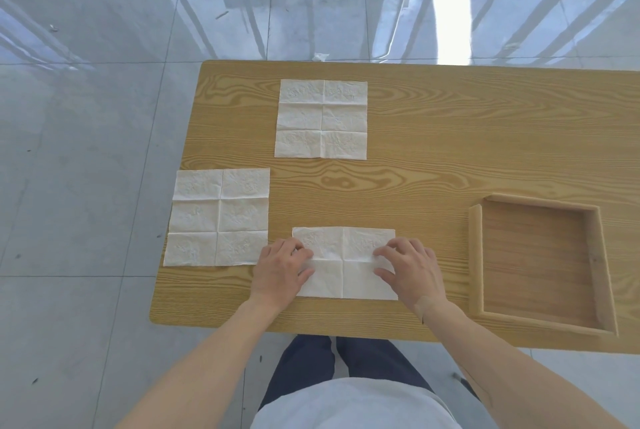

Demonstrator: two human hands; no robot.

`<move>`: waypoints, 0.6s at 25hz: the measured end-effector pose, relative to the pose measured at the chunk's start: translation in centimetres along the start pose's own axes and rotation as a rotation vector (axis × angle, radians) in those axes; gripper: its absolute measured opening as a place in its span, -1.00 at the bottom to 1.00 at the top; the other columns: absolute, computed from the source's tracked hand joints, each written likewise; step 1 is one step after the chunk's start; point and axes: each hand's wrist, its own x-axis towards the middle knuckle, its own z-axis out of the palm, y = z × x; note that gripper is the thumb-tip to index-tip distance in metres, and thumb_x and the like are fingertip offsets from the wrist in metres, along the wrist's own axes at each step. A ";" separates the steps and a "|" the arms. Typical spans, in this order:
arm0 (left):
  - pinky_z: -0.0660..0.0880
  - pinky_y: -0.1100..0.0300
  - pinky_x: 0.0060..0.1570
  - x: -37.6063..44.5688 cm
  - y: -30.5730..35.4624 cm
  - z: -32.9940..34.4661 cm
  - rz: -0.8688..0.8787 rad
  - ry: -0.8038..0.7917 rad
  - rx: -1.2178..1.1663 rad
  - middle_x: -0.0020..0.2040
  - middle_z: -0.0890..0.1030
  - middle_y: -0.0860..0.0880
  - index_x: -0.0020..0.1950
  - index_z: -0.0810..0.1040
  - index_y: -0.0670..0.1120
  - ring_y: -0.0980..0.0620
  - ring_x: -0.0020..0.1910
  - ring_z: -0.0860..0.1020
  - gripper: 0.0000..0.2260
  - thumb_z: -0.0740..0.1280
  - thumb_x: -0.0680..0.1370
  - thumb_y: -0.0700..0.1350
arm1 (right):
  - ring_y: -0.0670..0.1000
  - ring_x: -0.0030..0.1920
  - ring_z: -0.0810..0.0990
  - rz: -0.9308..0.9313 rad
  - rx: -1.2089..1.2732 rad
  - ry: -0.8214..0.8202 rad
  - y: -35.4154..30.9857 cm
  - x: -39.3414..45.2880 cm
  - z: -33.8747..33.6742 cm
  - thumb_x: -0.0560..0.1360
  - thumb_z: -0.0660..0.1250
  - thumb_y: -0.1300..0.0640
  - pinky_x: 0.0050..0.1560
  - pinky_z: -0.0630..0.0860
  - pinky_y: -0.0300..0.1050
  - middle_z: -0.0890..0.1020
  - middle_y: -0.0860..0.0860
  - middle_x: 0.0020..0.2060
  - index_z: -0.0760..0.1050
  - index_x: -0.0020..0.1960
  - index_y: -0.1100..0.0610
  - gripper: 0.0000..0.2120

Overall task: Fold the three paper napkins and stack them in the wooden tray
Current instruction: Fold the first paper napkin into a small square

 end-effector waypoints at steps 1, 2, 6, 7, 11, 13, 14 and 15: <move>0.40 0.05 0.11 0.0 0.0 0.0 -0.007 0.002 -0.010 0.04 0.58 0.01 0.09 0.63 -0.03 -0.03 0.08 0.51 -0.80 0.45 0.49 -0.05 | 0.04 0.16 0.46 -0.004 0.002 0.003 0.0 0.0 0.0 0.50 0.38 -0.05 0.15 0.38 -0.02 0.55 -0.09 0.10 0.56 0.18 -0.10 -0.75; 0.40 0.06 0.10 0.1 0.0 -0.1 -0.011 0.004 -0.020 0.04 0.57 0.01 0.08 0.63 -0.03 -0.02 0.07 0.51 -0.81 0.44 0.49 -0.05 | 0.04 0.15 0.46 -0.008 0.007 0.006 0.0 0.0 0.0 0.51 0.38 -0.05 0.15 0.38 -0.02 0.56 -0.09 0.08 0.57 0.16 -0.10 -0.77; 0.40 0.09 0.08 0.2 0.1 -0.1 -0.016 0.021 -0.040 0.00 0.57 0.04 0.01 0.63 -0.04 0.01 0.02 0.51 -0.90 0.42 0.52 -0.07 | 0.04 0.11 0.47 -0.021 0.015 0.027 0.1 0.1 0.0 0.52 0.37 -0.05 0.10 0.38 -0.04 0.57 -0.09 0.02 0.61 0.06 -0.08 -0.86; 0.41 0.09 0.08 0.2 0.1 -0.1 -0.024 0.027 -0.053 -0.01 0.57 0.04 -0.01 0.63 -0.04 0.01 0.01 0.51 -0.92 0.41 0.52 -0.08 | 0.04 0.11 0.47 -0.023 0.014 0.026 0.2 0.1 0.0 0.52 0.37 -0.05 0.10 0.38 -0.04 0.57 -0.09 0.01 0.62 0.04 -0.08 -0.86; 0.41 0.10 0.04 0.1 0.1 0.0 -0.032 0.026 -0.068 -0.05 0.56 0.06 -0.05 0.62 -0.04 0.03 -0.04 0.51 -0.97 0.42 0.52 -0.12 | 0.02 0.11 0.47 -0.021 0.002 0.020 0.2 0.0 0.2 0.54 0.35 -0.04 0.10 0.37 -0.05 0.59 -0.11 0.00 0.63 0.03 -0.08 -0.87; 0.41 0.11 0.02 0.2 0.0 -0.1 -0.027 0.028 -0.075 -0.06 0.56 0.06 -0.08 0.62 -0.04 0.03 -0.06 0.51 -0.98 0.42 0.51 -0.15 | 0.01 0.10 0.47 -0.018 0.002 0.016 0.1 0.0 0.1 0.54 0.34 -0.03 0.10 0.36 -0.06 0.61 -0.12 -0.01 0.63 0.01 -0.08 -0.88; 0.41 0.11 0.02 0.1 0.0 -0.1 -0.024 0.024 -0.076 -0.06 0.56 0.06 -0.08 0.61 -0.03 0.03 -0.06 0.51 -0.98 0.41 0.52 -0.15 | 0.01 0.10 0.47 -0.017 0.008 0.015 0.0 -0.1 0.1 0.54 0.34 -0.03 0.10 0.35 -0.07 0.61 -0.13 -0.02 0.63 0.01 -0.08 -0.89; 0.41 0.11 0.02 0.1 -0.1 -0.2 -0.020 0.019 -0.076 -0.06 0.56 0.07 -0.07 0.61 -0.03 0.03 -0.06 0.50 -0.98 0.40 0.52 -0.14 | 0.00 0.10 0.47 -0.014 0.018 0.015 -0.1 -0.1 0.1 0.54 0.34 -0.03 0.10 0.35 -0.07 0.61 -0.13 -0.03 0.62 0.00 -0.08 -0.89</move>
